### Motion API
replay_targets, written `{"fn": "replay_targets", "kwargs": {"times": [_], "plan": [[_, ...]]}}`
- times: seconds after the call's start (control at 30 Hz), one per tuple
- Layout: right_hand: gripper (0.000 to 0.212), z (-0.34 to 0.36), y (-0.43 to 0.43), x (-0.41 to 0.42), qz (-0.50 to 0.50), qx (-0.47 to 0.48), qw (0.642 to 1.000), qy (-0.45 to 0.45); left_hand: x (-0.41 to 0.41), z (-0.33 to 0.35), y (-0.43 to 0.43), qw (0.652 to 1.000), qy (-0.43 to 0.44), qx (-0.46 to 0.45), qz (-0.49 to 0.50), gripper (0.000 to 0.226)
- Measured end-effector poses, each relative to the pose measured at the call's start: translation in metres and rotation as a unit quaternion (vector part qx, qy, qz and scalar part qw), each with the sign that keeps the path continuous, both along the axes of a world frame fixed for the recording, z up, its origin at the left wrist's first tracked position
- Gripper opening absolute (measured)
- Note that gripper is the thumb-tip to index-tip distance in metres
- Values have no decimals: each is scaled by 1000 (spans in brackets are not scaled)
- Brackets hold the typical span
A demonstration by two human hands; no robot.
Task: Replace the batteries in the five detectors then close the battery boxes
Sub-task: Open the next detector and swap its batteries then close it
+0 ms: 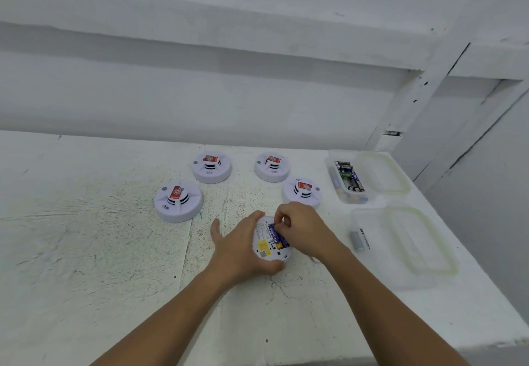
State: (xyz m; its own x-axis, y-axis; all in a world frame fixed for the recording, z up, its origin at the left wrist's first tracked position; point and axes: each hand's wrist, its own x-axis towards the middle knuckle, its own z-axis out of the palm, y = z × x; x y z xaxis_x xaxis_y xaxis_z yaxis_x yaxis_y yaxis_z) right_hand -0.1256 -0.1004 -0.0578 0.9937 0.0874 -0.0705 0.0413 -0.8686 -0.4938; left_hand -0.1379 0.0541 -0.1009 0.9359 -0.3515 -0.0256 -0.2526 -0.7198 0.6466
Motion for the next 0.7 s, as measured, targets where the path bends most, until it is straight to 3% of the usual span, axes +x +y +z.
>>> {"fn": "replay_targets", "kwargs": {"times": [0.07, 0.3, 0.7], "plan": [[7, 2, -6, 2, -1, -3, 1000, 15, 0, -5, -5, 1000, -16, 27, 1, 107], [11, 2, -8, 5, -1, -60, 998, 14, 7, -13, -17, 999, -27, 33, -5, 101], [7, 3, -19, -10, -16, 21, 999, -26, 7, -16, -17, 1000, -29, -1, 0, 102]]}}
